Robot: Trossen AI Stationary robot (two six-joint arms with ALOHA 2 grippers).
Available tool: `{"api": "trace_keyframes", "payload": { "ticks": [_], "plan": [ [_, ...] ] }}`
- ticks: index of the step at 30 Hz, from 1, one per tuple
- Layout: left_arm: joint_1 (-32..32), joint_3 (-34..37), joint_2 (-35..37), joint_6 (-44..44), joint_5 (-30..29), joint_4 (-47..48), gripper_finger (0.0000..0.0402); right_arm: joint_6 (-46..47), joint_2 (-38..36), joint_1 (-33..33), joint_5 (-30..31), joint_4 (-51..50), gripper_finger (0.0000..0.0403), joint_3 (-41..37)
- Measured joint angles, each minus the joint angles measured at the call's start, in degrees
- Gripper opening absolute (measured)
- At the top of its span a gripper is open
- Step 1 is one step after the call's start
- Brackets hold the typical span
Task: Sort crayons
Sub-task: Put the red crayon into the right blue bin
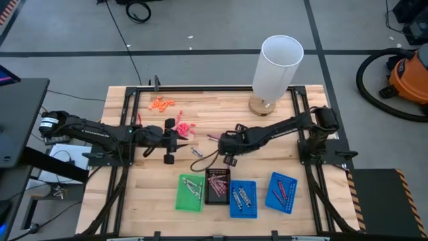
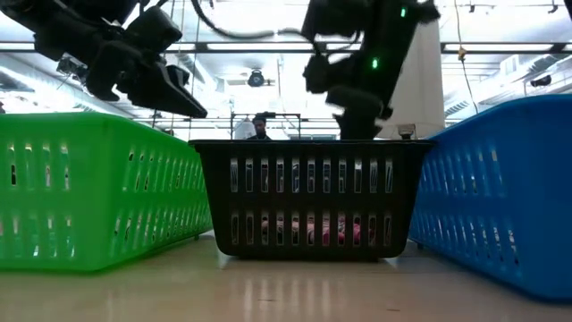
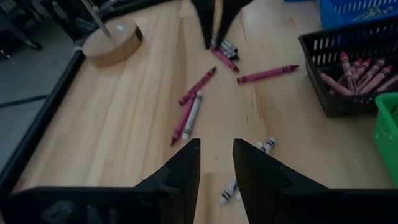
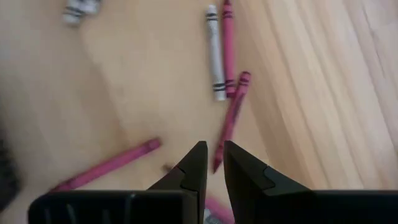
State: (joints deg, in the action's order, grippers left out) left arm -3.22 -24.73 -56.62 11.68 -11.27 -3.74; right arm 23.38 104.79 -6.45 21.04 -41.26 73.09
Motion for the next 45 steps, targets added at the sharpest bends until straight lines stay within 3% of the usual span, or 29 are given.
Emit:
{"api": "trace_keyframes", "payload": {
  "ticks": [6, 13, 18, 24, 31, 40, 45],
  "plan": [
    [-0.4, 0.0, 0.0, -2.0, 0.0, 3.0, 0.0105, -1.5, 0.0, 4.1, 0.1, 9.8, 0.0062, -6.6],
    [-1.6, 0.0, 0.0, -4.6, 0.0, 6.1, 0.0105, -2.5, 0.0, 9.0, -6.8, 23.9, 0.0101, -14.3],
    [-1.6, 0.0, 0.0, -5.7, 0.0, 7.6, 0.0105, -2.4, 0.0, 9.8, -8.2, 24.8, 0.0133, -15.3],
    [-1.6, 0.0, 0.0, -6.2, 0.0, 7.8, 0.0105, -1.2, 0.0, 9.7, -8.1, 26.8, 0.0138, -17.2],
    [-1.6, 0.0, 0.0, -6.3, 0.0, 7.8, 0.0105, 2.4, -0.3, 9.7, -8.4, 28.0, 0.0117, -19.6],
    [-1.6, 0.0, 0.0, -7.6, 0.0, 8.2, 0.0105, 4.1, -0.2, 9.7, -7.8, 27.6, 0.0037, -19.8],
    [-1.6, 0.0, 0.0, -7.6, 0.0, 8.3, 0.0105, 4.1, -0.1, 9.7, -7.8, 27.0, 0.0021, -19.0]
  ]
}}
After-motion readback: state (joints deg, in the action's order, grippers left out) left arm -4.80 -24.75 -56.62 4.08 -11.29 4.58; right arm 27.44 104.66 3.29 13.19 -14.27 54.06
